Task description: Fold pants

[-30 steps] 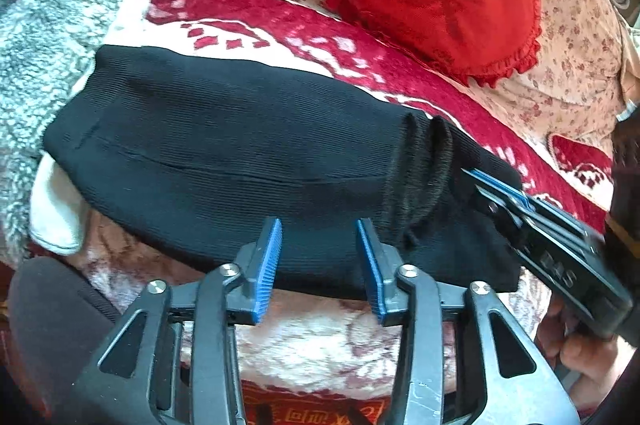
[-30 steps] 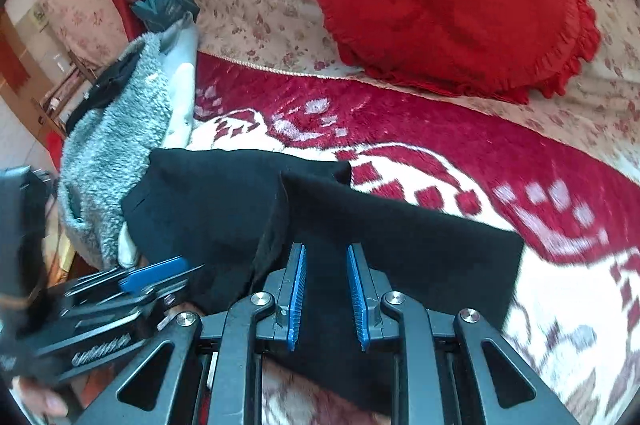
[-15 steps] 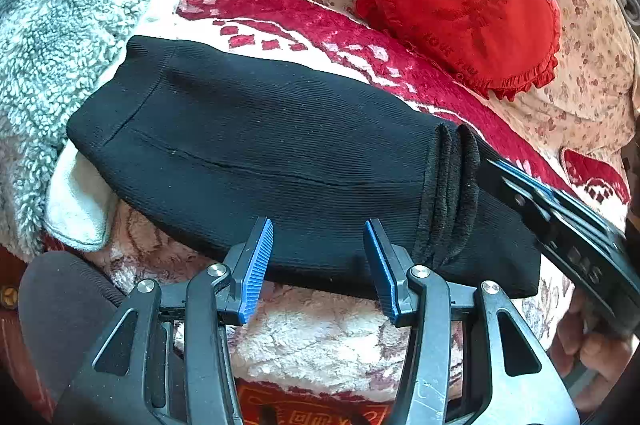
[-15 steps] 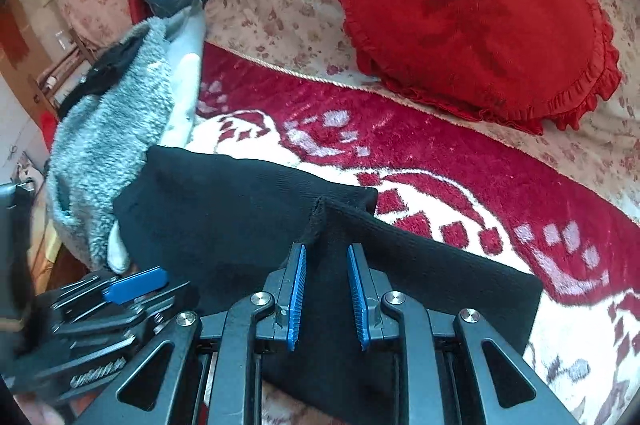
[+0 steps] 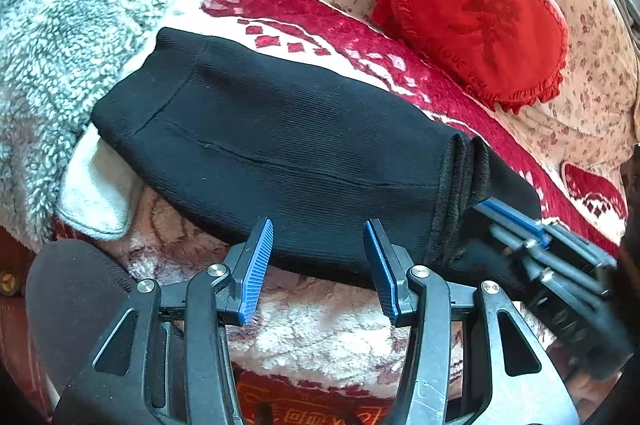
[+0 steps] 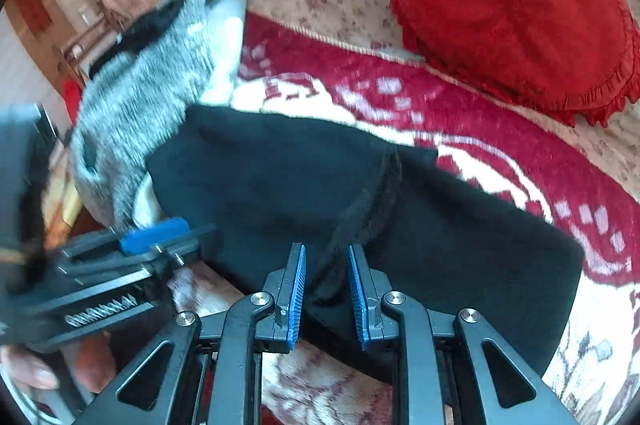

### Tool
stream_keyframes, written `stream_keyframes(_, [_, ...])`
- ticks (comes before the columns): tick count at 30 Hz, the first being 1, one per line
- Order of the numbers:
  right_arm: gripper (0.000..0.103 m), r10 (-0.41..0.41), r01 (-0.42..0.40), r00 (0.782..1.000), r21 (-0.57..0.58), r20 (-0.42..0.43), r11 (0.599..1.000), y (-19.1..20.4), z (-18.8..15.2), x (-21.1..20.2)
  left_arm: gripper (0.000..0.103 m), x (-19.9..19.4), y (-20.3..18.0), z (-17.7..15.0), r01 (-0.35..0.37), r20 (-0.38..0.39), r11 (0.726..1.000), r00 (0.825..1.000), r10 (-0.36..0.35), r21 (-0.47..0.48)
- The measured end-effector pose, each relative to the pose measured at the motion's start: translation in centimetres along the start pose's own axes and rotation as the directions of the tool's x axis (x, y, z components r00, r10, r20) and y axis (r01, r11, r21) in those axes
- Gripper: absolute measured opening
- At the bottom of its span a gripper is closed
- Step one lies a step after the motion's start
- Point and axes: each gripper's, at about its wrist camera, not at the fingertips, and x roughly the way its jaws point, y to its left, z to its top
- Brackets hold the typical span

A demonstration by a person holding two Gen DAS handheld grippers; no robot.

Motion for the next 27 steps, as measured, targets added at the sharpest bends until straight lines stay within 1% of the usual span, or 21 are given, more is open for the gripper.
stream_keyframes(2, [0.021,0.002,-0.002,1.000,0.002,0.023,1.000,0.0,0.7,-0.6,0.059,-0.1,0.4,0.1,0.006,-0.001,1.000,1.000,-0.006,-0.017])
stream_keyframes(3, [0.021,0.001,-0.002,1.000,0.004,0.027,1.000,0.0,0.9,-0.7,0.060,-0.1,0.5,0.1,0.010,-0.001,1.000,1.000,-0.010,-0.025])
stream_keyframes(7, [0.021,-0.006,0.006,1.000,0.030,0.025,1.000,-0.4,1.5,-0.3,0.060,-0.1,1.0,0.2,0.005,-0.006,0.999,1.000,-0.006,-0.037])
stream_keyframes(10, [0.021,0.012,-0.013,1.000,0.047,0.015,0.999,-0.4,1.9,0.2,0.060,-0.1,1.5,0.3,0.004,-0.008,0.999,1.000,-0.004,-0.048])
stream_keyframes(13, [0.022,0.016,-0.016,1.000,0.037,0.011,0.999,-0.1,2.2,0.8,0.060,-0.2,2.3,0.4,0.005,-0.009,0.998,1.000,-0.005,-0.067])
stream_keyframes(14, [0.023,0.018,-0.019,1.000,0.032,0.007,0.999,0.1,2.4,1.0,0.060,-0.2,2.6,0.5,0.004,-0.010,0.997,1.000,-0.005,-0.072])
stream_keyframes(17, [0.032,0.031,-0.031,0.999,0.021,-0.008,0.999,0.5,2.9,1.8,0.060,-0.1,3.4,0.6,0.008,-0.018,0.996,1.000,-0.009,-0.094])
stream_keyframes(18, [0.033,0.038,-0.038,0.999,0.019,-0.011,0.999,0.7,3.2,2.0,0.060,-0.1,3.7,0.7,0.013,-0.021,0.995,1.000,-0.015,-0.104])
stream_keyframes(21, [0.036,0.066,-0.066,0.998,0.011,-0.018,0.998,1.4,4.0,2.9,0.060,-0.5,5.2,1.0,0.042,-0.025,0.988,0.999,-0.047,-0.147])
stream_keyframes(25, [0.038,0.111,-0.111,0.993,-0.010,-0.035,0.994,2.7,5.9,4.4,0.061,-0.9,7.5,1.4,0.036,-0.021,0.979,0.999,-0.041,-0.199])
stream_keyframes(27, [0.039,0.144,-0.145,0.989,-0.023,-0.045,0.989,3.6,7.1,5.3,0.061,-0.8,8.4,1.5,0.043,-0.029,0.971,0.998,-0.051,-0.234])
